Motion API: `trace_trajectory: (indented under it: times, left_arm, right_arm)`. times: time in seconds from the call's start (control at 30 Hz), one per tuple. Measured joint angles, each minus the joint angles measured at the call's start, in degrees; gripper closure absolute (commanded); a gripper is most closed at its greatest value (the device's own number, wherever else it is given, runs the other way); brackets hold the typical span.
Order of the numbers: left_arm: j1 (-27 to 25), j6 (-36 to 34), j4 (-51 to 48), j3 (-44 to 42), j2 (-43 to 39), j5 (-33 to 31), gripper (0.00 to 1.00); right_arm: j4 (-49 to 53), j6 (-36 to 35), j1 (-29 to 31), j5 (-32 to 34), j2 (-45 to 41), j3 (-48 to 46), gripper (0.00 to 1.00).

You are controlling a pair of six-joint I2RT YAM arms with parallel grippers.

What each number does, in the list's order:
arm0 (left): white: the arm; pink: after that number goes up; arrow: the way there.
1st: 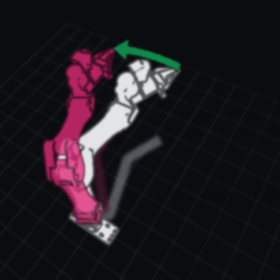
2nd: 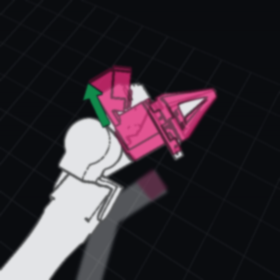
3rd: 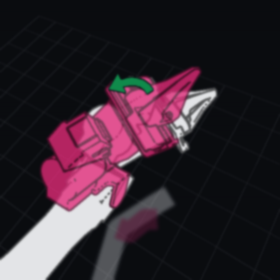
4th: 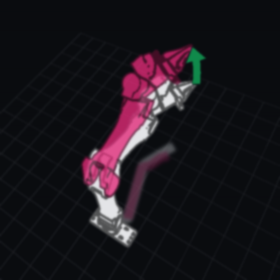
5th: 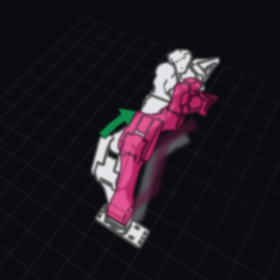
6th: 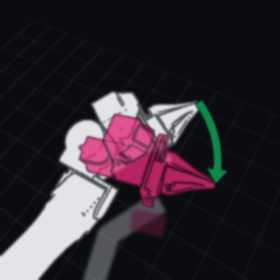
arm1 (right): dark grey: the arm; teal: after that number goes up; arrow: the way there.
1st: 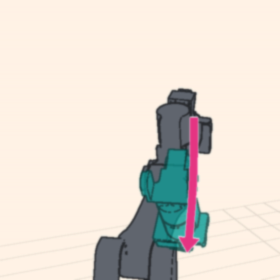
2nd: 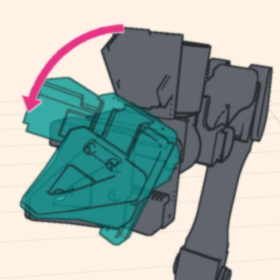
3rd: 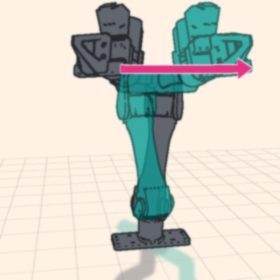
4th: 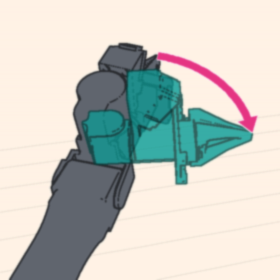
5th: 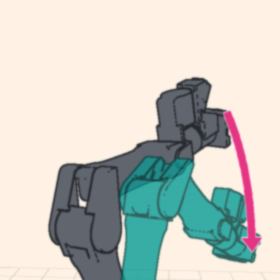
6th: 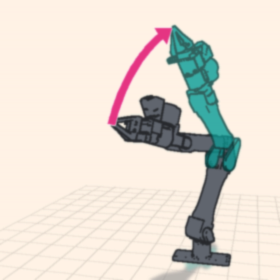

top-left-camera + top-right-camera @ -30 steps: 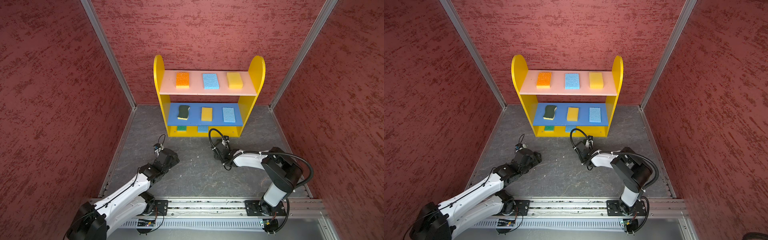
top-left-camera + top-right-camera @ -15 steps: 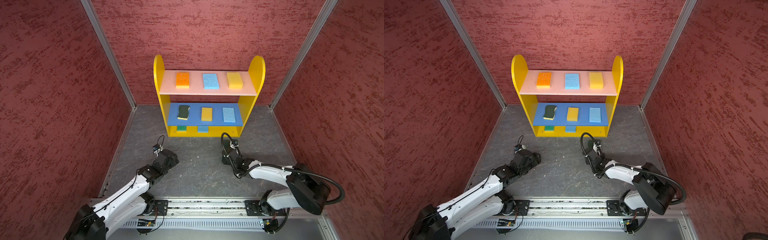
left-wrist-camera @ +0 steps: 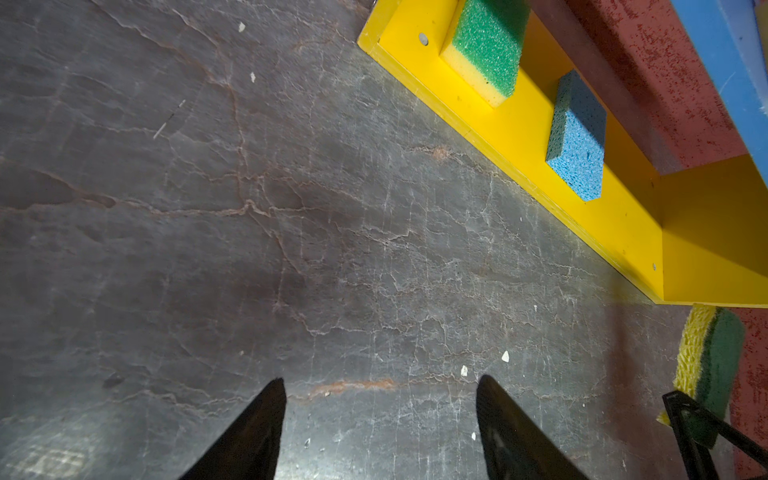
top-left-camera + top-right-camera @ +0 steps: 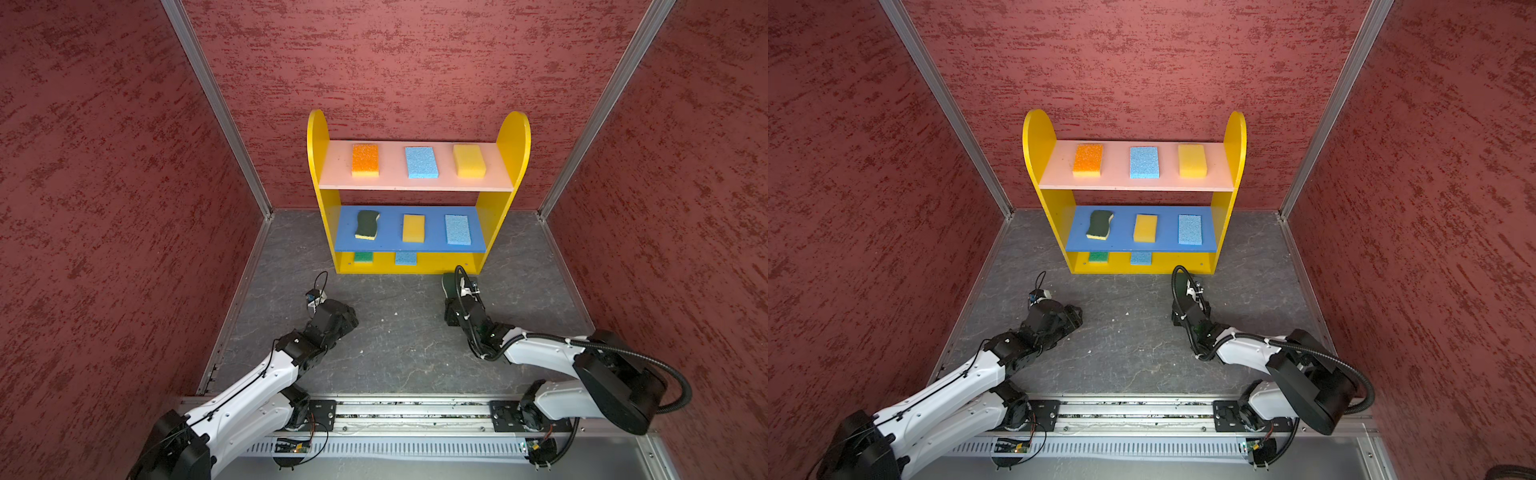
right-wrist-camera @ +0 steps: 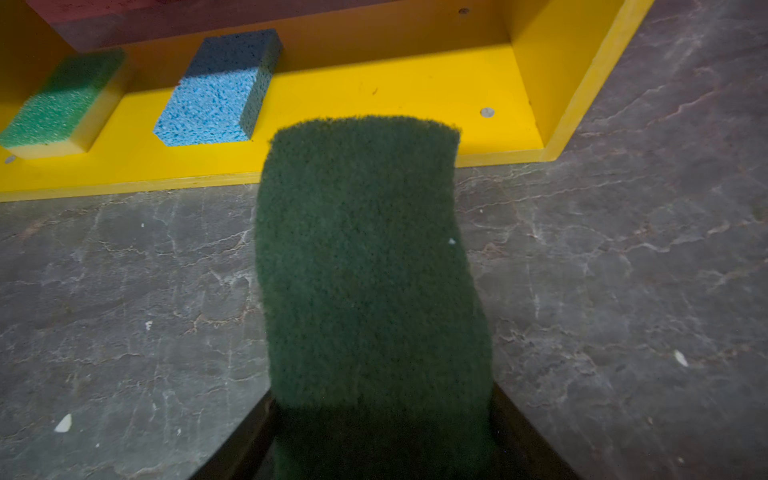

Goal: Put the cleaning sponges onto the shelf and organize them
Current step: 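Carry the dark green sponge with the right gripper onto the yellow base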

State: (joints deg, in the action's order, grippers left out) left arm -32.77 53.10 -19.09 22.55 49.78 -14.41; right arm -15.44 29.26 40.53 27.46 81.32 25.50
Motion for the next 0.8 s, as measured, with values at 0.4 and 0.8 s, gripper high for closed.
trace_trajectory:
  times: [0.4, 0.8]
  left_arm:
    - [1.0, -4.1, 0.5, 2.4, 3.7, -0.7, 0.27]
    - [1.9, -6.3, 3.0, 2.6, 8.6, -0.6, 0.27]
  right_arm:
    - [-7.0, -2.2, -4.1, -0.3, 12.6, 7.6, 0.35]
    - [-11.1, -4.4, -7.8, -1.7, 19.0, 11.3, 0.35]
